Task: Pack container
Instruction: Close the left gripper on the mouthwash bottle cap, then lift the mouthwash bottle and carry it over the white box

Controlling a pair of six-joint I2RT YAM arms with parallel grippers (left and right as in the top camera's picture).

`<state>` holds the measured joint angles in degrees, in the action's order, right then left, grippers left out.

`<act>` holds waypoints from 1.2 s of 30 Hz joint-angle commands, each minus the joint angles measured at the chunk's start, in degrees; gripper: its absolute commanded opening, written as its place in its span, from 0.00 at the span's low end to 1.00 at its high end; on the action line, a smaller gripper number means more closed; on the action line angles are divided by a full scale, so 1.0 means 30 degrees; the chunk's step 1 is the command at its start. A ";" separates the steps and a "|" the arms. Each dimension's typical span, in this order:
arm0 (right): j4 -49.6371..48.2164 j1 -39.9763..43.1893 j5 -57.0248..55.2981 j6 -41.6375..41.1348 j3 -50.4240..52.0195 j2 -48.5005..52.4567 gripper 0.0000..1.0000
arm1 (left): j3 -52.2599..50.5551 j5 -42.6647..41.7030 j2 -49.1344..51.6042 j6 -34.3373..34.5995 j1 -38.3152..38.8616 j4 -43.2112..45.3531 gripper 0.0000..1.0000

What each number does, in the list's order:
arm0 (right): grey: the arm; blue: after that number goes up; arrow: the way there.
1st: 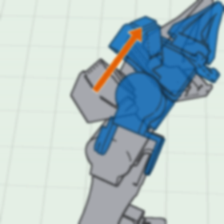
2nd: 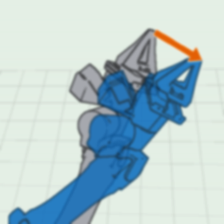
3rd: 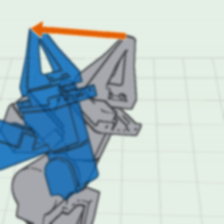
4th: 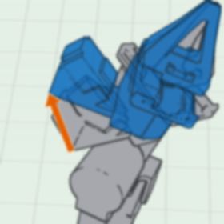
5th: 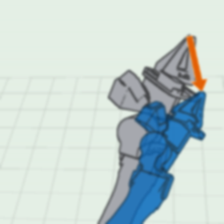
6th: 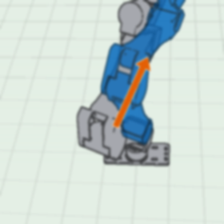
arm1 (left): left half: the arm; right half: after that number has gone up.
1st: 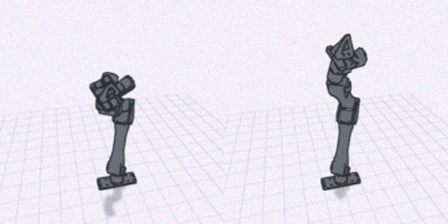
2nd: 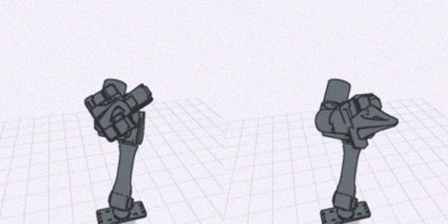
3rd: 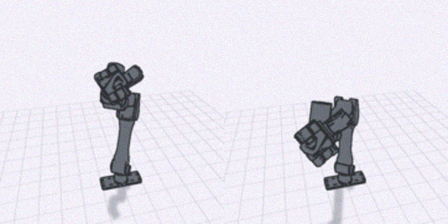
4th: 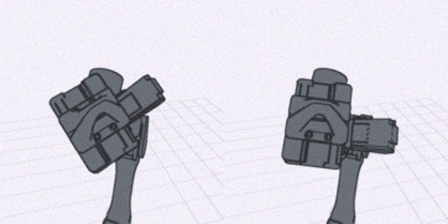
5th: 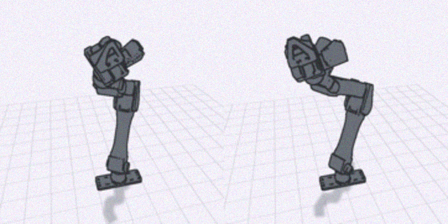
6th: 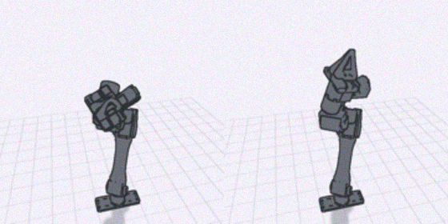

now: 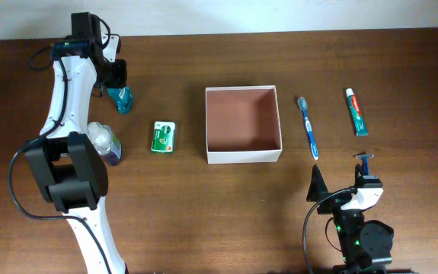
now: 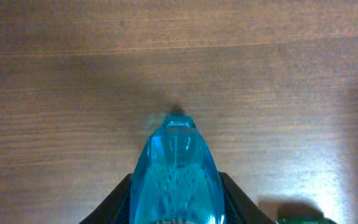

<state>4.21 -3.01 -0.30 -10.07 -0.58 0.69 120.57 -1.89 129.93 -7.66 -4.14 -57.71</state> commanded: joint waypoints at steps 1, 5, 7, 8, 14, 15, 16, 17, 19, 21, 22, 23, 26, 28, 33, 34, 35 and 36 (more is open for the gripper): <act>0.0117 -0.0124 0.0029 0.0058 0.0087 -0.0146 0.98 | 0.2288 -0.0095 0.0080 -0.0029 0.0066 -0.1042 0.08; 0.0117 -0.0124 0.0029 0.0058 0.0087 -0.0146 0.98 | 0.5523 -0.0678 0.0080 -0.0029 0.0350 -0.2645 0.04; 0.0117 -0.0124 0.0029 0.0058 0.0087 -0.0146 0.98 | 0.7315 -0.1202 0.0080 0.0270 0.0590 -0.3395 0.03; 0.0117 -0.0124 0.0029 0.0058 0.0087 -0.0146 0.98 | 0.8364 -0.1224 0.0080 0.0903 0.0736 -0.3781 0.01; 0.0117 -0.0124 0.0029 0.0058 0.0087 -0.0146 0.98 | 1.3821 -0.2215 0.0080 0.4488 0.2492 -0.6105 0.01; 0.0117 -0.0124 0.0029 0.0058 0.0087 -0.0146 0.99 | 1.4265 -0.2237 0.0080 0.4656 0.2907 -0.6506 0.01; 0.0117 -0.0124 0.0029 0.0058 0.0087 -0.0146 0.98 | 1.4564 -0.2237 0.0080 0.4772 0.3344 -0.6878 0.01; 0.0117 -0.0124 0.0029 0.0058 0.0087 -0.0146 0.98 | 1.4797 -0.2237 0.0080 0.4845 0.3810 -0.7257 0.01; 0.0117 -0.0124 0.0029 0.0058 0.0087 -0.0146 0.98 | 1.4987 -0.2237 0.0080 0.4852 0.4794 -0.7978 0.01; 0.0117 -0.0124 0.0029 0.0058 0.0087 -0.0146 0.98 | 1.4987 -0.2229 0.0080 0.4940 0.5814 -0.8648 0.01; 0.0117 -0.0124 0.0029 0.0058 0.0087 -0.0146 0.98 | 1.4987 -0.2222 0.0080 0.5005 0.6302 -0.8983 0.01; 0.0117 -0.0124 0.0029 0.0058 0.0087 -0.0146 0.98 | 1.4979 -0.2200 0.0080 0.5064 0.6688 -0.9245 0.01; 0.0117 -0.0124 0.0029 0.0058 0.0087 -0.0146 0.98 | 1.4965 -0.1297 0.0087 0.5829 0.7912 -1.0076 0.01; 0.0117 -0.0124 0.0029 0.0058 0.0087 -0.0146 0.98 | 1.4950 -0.0823 0.0124 0.6288 0.8473 -1.0455 0.01; 0.0117 -0.0124 0.0029 0.0058 0.0087 -0.0146 0.98 | 1.4630 -0.0699 0.0211 0.6841 0.9522 -1.1096 0.01; 0.0117 -0.0124 0.0029 0.0058 0.0087 -0.0146 0.98 | 1.4455 -0.0525 0.0248 0.6878 0.9668 -1.1089 0.01; 0.0117 -0.0124 0.0029 0.0058 0.0087 -0.0146 0.98 | 1.4316 -0.0248 0.0291 0.7074 0.9748 -1.1074 0.01; 0.0117 -0.0124 0.0029 0.0058 0.0087 -0.0146 0.98 | 1.4061 0.0262 0.0408 0.7417 0.9806 -1.0972 0.01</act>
<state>4.23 -3.01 -0.30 -10.07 -0.58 0.69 163.83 -4.84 131.70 11.49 24.64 -91.26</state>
